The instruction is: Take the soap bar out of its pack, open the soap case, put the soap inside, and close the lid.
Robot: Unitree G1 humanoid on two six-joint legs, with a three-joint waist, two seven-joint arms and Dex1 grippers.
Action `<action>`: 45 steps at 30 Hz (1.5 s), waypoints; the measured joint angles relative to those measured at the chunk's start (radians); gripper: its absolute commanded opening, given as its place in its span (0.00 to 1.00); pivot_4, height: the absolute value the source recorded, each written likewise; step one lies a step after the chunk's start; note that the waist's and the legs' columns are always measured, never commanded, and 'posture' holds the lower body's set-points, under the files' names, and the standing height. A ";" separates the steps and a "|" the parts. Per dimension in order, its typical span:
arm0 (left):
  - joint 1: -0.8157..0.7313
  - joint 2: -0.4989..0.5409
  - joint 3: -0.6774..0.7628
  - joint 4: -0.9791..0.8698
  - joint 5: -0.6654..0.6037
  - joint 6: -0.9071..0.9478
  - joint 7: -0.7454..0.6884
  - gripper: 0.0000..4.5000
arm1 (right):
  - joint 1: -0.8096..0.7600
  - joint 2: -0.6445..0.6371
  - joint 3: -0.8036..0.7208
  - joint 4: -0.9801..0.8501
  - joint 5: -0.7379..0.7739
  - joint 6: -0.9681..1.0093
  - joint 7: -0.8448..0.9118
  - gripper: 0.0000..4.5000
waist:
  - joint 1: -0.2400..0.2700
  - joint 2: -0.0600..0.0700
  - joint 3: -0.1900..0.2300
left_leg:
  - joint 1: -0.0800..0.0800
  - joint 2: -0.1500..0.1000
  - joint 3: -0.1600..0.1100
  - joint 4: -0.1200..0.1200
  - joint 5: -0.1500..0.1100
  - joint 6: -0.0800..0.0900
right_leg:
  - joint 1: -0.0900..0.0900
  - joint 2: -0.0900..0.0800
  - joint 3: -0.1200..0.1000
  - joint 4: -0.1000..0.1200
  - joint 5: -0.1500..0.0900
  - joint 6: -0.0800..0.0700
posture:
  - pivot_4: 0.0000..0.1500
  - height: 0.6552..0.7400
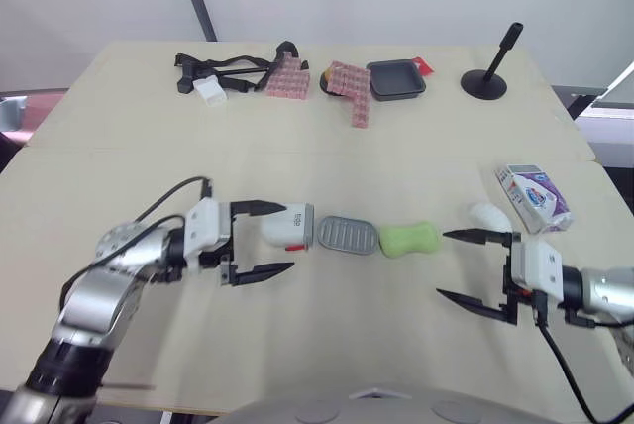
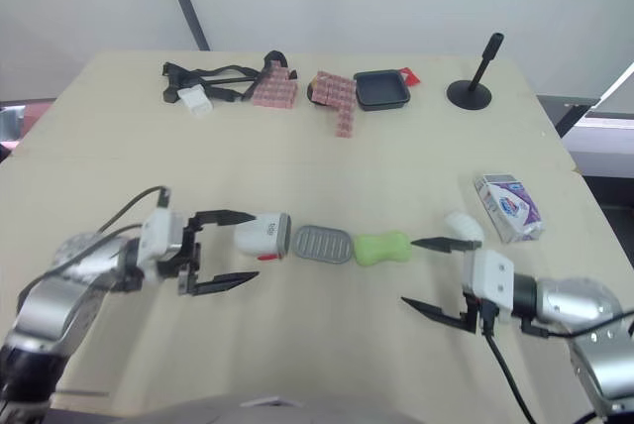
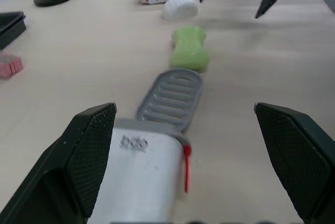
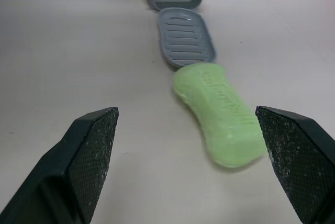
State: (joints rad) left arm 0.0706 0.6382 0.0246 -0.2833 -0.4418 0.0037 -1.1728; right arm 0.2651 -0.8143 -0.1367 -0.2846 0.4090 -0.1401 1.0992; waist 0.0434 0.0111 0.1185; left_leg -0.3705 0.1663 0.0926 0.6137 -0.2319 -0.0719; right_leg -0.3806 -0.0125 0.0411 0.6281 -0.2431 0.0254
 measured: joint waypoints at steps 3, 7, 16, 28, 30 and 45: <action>0.111 -0.020 0.046 -0.051 0.000 -0.032 0.046 1.00 | -0.109 -0.034 0.012 -0.020 0.003 0.099 -0.008 1.00 | -0.003 0.000 0.000 | 0.002 0.000 0.000 -0.001 -0.001 0.001 | 0.001 0.000 0.000 -0.001 0.000 0.000 | 1.00 1.00; 0.267 -0.022 0.073 -0.062 0.021 -0.115 0.044 1.00 | -0.247 -0.073 0.072 -0.054 -0.006 0.224 -0.004 1.00 | -0.010 0.000 0.000 | 0.004 0.001 0.000 -0.006 0.000 0.001 | 0.003 0.001 0.000 -0.004 0.000 0.000 | 1.00 1.00; 0.408 -0.067 0.035 -0.096 0.041 -0.231 0.055 1.00 | -0.495 -0.091 0.330 -0.058 -0.109 0.442 0.044 1.00 | -0.011 0.000 0.000 | 0.008 0.001 0.000 -0.007 0.001 -0.003 | 0.004 0.001 -0.001 -0.006 0.000 0.000 | 1.00 1.00; 0.448 0.013 0.095 -0.151 -0.029 -0.169 0.052 1.00 | -0.626 -0.079 0.447 -0.011 -0.225 0.537 0.100 1.00 | -0.017 0.000 0.001 | 0.011 0.001 0.001 -0.008 0.002 -0.004 | 0.005 0.002 0.001 -0.002 0.000 0.000 | 1.00 1.00; 0.439 0.033 0.121 -0.119 -0.035 -0.188 0.026 1.00 | -0.626 -0.070 0.457 -0.011 -0.233 0.547 0.097 1.00 | -0.017 0.000 0.001 | 0.011 0.001 0.002 -0.008 0.003 -0.006 | 0.004 0.002 0.002 -0.002 0.000 0.000 | 1.00 1.00; 0.308 0.060 0.192 0.078 -0.045 -0.270 -0.070 1.00 | -0.612 -0.016 0.488 -0.018 -0.284 0.597 0.039 1.00 | -0.015 0.000 0.000 | 0.012 0.001 0.002 -0.007 0.004 -0.007 | 0.003 0.002 0.002 0.000 0.000 0.000 | 1.00 1.00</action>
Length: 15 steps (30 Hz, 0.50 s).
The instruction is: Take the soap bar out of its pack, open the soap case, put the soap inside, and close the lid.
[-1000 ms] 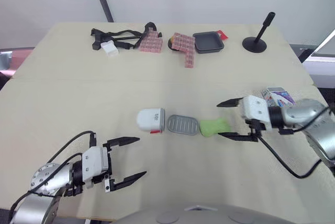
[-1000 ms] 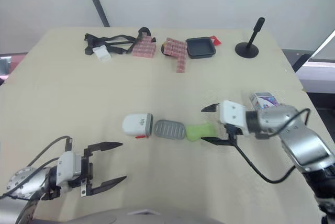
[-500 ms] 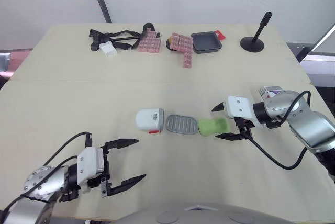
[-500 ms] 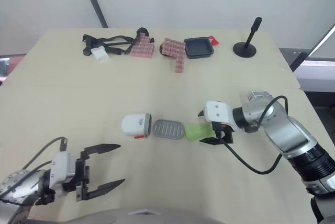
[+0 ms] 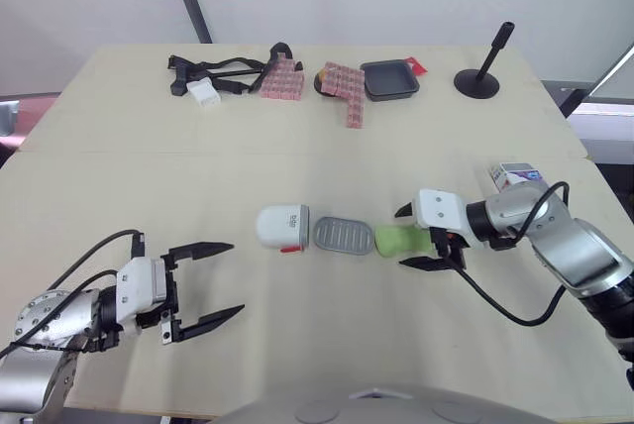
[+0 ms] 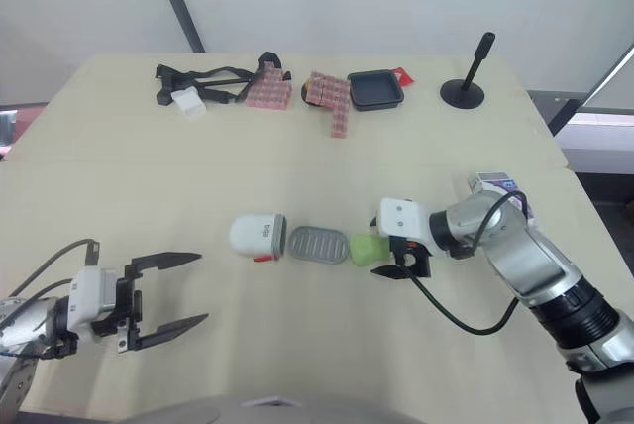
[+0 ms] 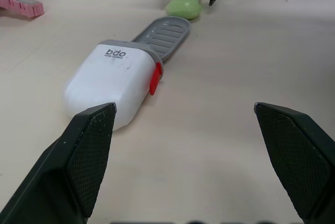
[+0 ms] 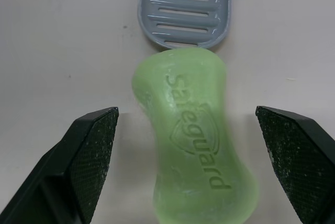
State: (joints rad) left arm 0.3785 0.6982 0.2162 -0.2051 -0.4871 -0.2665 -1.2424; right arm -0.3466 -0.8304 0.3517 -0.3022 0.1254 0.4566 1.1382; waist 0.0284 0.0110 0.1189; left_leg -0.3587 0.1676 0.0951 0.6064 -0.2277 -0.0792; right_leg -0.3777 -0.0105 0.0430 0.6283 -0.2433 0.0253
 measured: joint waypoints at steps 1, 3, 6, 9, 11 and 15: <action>-0.004 0.000 0.000 0.007 0.002 -0.006 -0.003 1.00 | 0.000 0.002 0.000 0.000 0.000 0.004 -0.001 1.00 | 0.000 0.000 0.000 | 0.000 0.000 0.000 0.000 0.000 0.000 | 0.000 0.000 0.000 0.000 0.000 0.000 | 1.00 1.00; -0.014 0.000 0.000 0.023 0.008 -0.014 -0.005 1.00 | 0.000 0.006 0.000 -0.002 0.001 0.016 -0.005 1.00 | 0.001 0.000 0.000 | 0.000 0.000 0.000 0.000 0.000 0.000 | 0.000 0.000 0.000 0.000 0.000 0.000 | 1.00 1.00; -0.014 -0.006 0.000 0.030 0.009 -0.026 -0.005 1.00 | 0.000 0.008 0.000 -0.006 0.002 0.039 -0.005 0.94 | 0.001 0.000 0.000 | 0.000 0.000 0.000 0.000 0.000 0.000 | 0.000 0.000 0.000 0.000 0.000 0.000 | 1.00 1.00; -0.004 -0.012 0.000 0.030 0.011 -0.046 -0.014 1.00 | 0.000 0.007 0.000 -0.009 0.005 0.052 0.005 0.75 | 0.001 0.000 0.000 | 0.000 0.000 0.000 0.000 0.000 0.000 | 0.000 0.000 0.000 0.000 0.000 0.000 | 1.00 1.00; 0.004 -0.015 -0.001 0.032 0.011 -0.061 -0.024 1.00 | 0.000 0.003 0.000 -0.009 0.006 0.058 0.011 0.59 | 0.001 0.000 0.000 | 0.000 0.000 0.000 0.000 0.000 0.000 | 0.000 0.000 0.000 0.000 0.000 0.000 | 1.00 1.00; 0.001 -0.016 -0.001 0.049 0.015 -0.082 -0.031 1.00 | -0.006 0.006 0.000 -0.006 0.009 0.069 0.019 0.38 | 0.002 0.000 0.000 | 0.000 0.000 0.000 0.000 0.000 0.000 | 0.000 0.000 0.000 0.002 0.000 0.000 | 1.00 1.00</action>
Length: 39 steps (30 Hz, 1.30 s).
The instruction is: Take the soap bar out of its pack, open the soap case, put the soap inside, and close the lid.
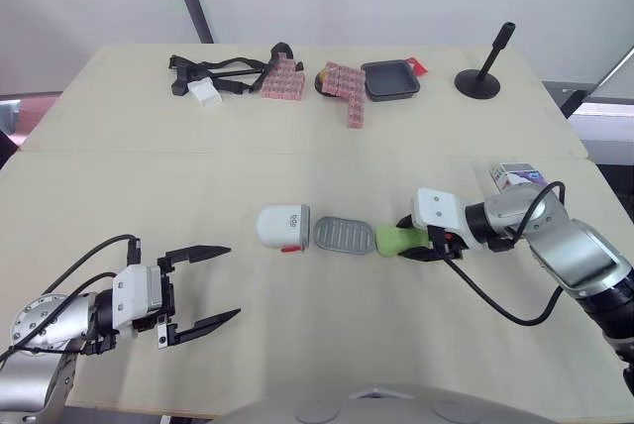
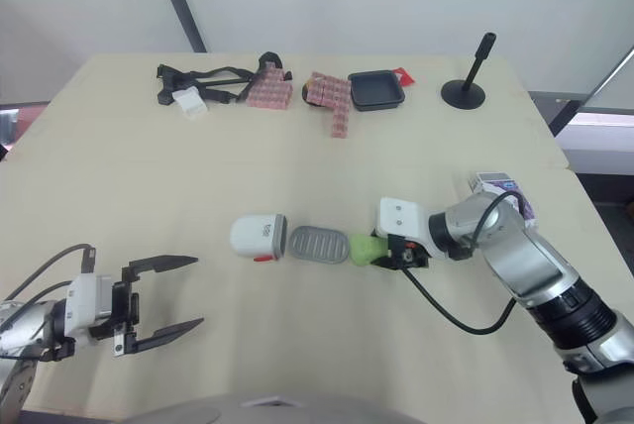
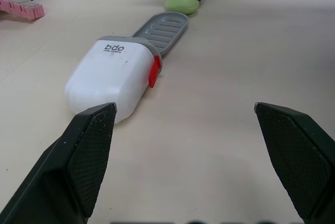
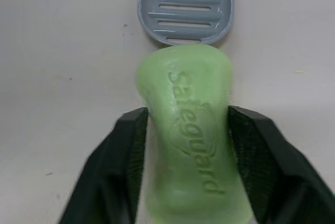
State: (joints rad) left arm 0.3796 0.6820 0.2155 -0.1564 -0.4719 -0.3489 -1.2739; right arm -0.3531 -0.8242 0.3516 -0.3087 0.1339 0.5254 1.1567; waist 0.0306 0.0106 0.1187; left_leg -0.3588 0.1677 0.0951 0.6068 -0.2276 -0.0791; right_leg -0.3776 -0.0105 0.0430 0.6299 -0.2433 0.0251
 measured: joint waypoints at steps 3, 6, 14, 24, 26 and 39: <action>-0.009 -0.001 0.000 0.024 0.007 -0.011 0.000 1.00 | -0.008 0.003 0.003 0.010 -0.001 0.001 0.006 0.38 | 0.000 0.000 0.000 | 0.000 0.000 0.000 0.000 0.000 0.000 | 0.000 0.000 0.000 0.001 0.000 0.000 | 1.00 1.00; -0.014 -0.001 -0.002 0.028 0.011 -0.018 0.000 1.00 | -0.014 0.005 0.005 0.016 -0.001 0.001 0.008 0.38 | 0.000 0.000 0.000 | 0.000 0.000 0.000 0.000 0.000 0.000 | 0.000 0.000 0.000 0.001 0.000 0.000 | 1.00 1.00; -0.032 -0.010 -0.007 0.097 0.011 -0.049 -0.021 1.00 | -0.067 0.028 0.001 0.017 0.023 0.011 0.021 0.38 | -0.002 0.000 0.000 | 0.000 0.000 0.001 0.001 0.000 0.000 | -0.001 0.000 0.001 0.003 0.000 0.000 | 1.00 1.00; -0.056 -0.039 -0.010 0.137 0.007 -0.058 -0.019 1.00 | -0.288 0.178 0.053 -0.071 0.084 0.290 -0.058 0.38 | 0.004 -0.001 -0.001 | 0.000 0.001 0.000 0.002 0.001 -0.001 | -0.003 0.001 0.000 0.004 0.000 0.000 | 1.00 1.00; -0.062 -0.043 -0.010 0.137 0.007 -0.053 -0.009 1.00 | -0.298 0.202 0.095 -0.071 0.081 0.342 -0.084 0.38 | 0.010 -0.001 -0.001 | 0.000 0.001 0.000 0.002 0.001 -0.001 | -0.003 0.001 0.000 0.004 0.000 0.000 | 1.00 1.00; -0.103 -0.043 -0.020 0.047 -0.006 0.054 0.057 1.00 | -0.349 0.275 0.236 -0.070 0.056 0.536 -0.216 0.38 | 0.022 -0.001 0.000 | 0.000 0.000 0.001 0.002 0.002 -0.003 | -0.004 0.001 0.000 0.004 0.000 0.000 | 1.00 1.00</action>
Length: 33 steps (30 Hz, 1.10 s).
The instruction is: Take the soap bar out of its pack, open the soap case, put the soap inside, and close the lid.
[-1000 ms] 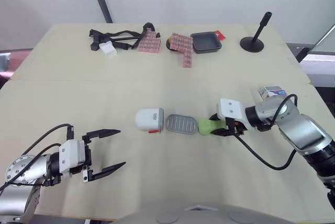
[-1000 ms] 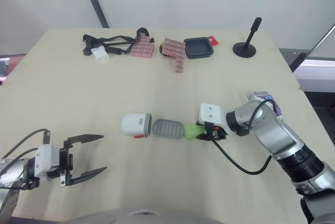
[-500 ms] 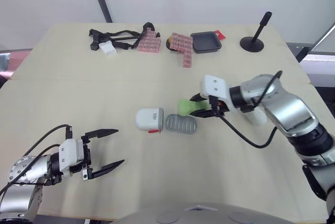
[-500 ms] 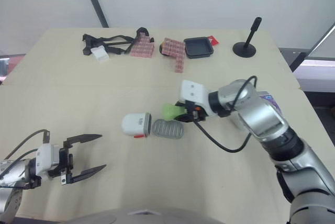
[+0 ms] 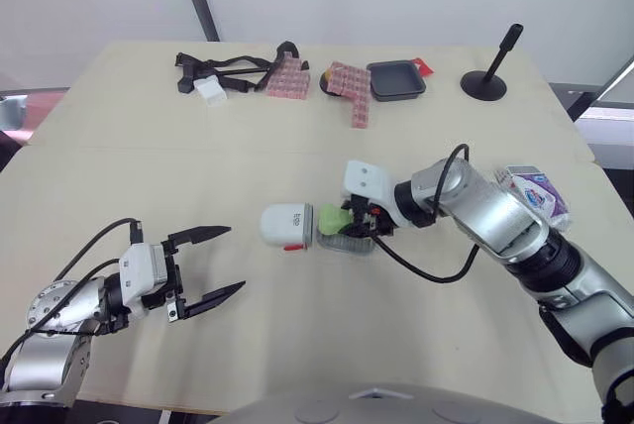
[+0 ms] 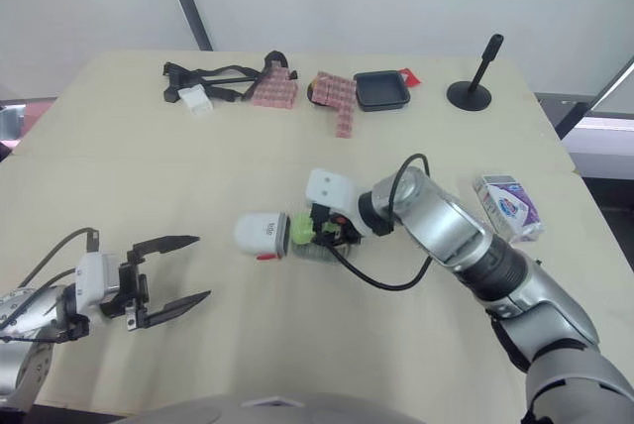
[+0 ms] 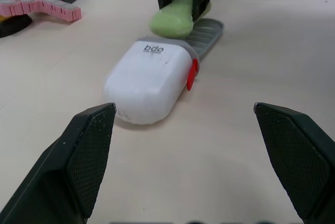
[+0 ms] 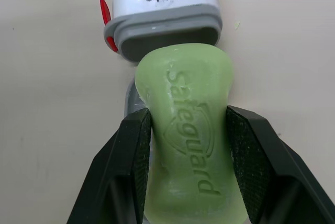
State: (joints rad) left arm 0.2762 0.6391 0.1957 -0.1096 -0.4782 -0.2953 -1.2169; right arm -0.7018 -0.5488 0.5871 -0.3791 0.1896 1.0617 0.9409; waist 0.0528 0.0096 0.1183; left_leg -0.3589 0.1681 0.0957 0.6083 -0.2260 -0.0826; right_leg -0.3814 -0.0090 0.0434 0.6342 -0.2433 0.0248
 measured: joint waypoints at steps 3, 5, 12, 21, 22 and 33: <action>-0.004 0.000 0.000 -0.016 0.000 0.010 0.008 1.00 | -0.001 0.000 0.006 0.000 0.000 0.015 -0.011 0.38 | 0.000 0.000 0.000 | 0.000 0.000 0.000 0.000 0.000 0.000 | 0.000 0.000 0.000 0.000 0.000 0.000 | 1.00 1.00; -0.011 0.000 -0.003 -0.020 0.001 0.016 0.009 1.00 | -0.007 -0.001 0.021 0.000 0.001 0.030 -0.016 0.38 | 0.000 0.000 0.000 | 0.000 0.000 0.000 0.000 0.000 -0.001 | 0.000 0.000 0.000 0.000 0.000 0.000 | 1.00 1.00; -0.025 0.000 -0.021 -0.034 0.003 0.032 0.016 1.00 | -0.009 0.001 0.040 0.000 0.002 0.057 -0.031 0.38 | 0.000 0.000 0.000 | 0.000 0.000 0.000 0.000 0.000 -0.001 | 0.000 0.001 0.000 0.000 0.000 0.000 | 1.00 1.00; -0.027 0.000 -0.024 -0.082 0.005 0.063 0.038 1.00 | -0.012 0.004 0.045 0.000 0.018 0.075 -0.037 0.75 | 0.000 0.000 0.000 | 0.000 0.000 0.000 0.000 0.000 -0.001 | 0.000 0.001 0.000 0.001 0.000 0.000 | 1.00 1.00; -0.027 0.000 -0.024 -0.087 0.005 0.067 0.039 1.00 | -0.013 0.004 0.045 0.000 0.020 0.077 -0.038 0.83 | 0.000 0.000 0.000 | 0.000 0.000 0.000 0.000 0.000 -0.001 | 0.000 0.001 0.000 0.001 0.000 0.000 | 1.00 1.00; -0.033 0.001 -0.056 -0.125 0.019 0.094 0.064 1.00 | 0.022 -0.049 -0.042 -0.047 0.051 -0.002 -0.037 0.99 | 0.005 -0.001 0.000 | 0.000 0.000 0.000 0.000 0.000 -0.001 | 0.000 0.001 0.000 0.001 0.000 0.000 | 1.00 1.00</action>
State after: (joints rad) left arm 0.2434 0.6401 0.1400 -0.2346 -0.4595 -0.2016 -1.1528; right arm -0.6800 -0.5976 0.5448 -0.4265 0.2405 1.0601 0.9041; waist 0.0578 0.0089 0.1178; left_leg -0.3589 0.1683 0.0955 0.6081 -0.2256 -0.0841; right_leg -0.3811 -0.0083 0.0434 0.6348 -0.2432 0.0249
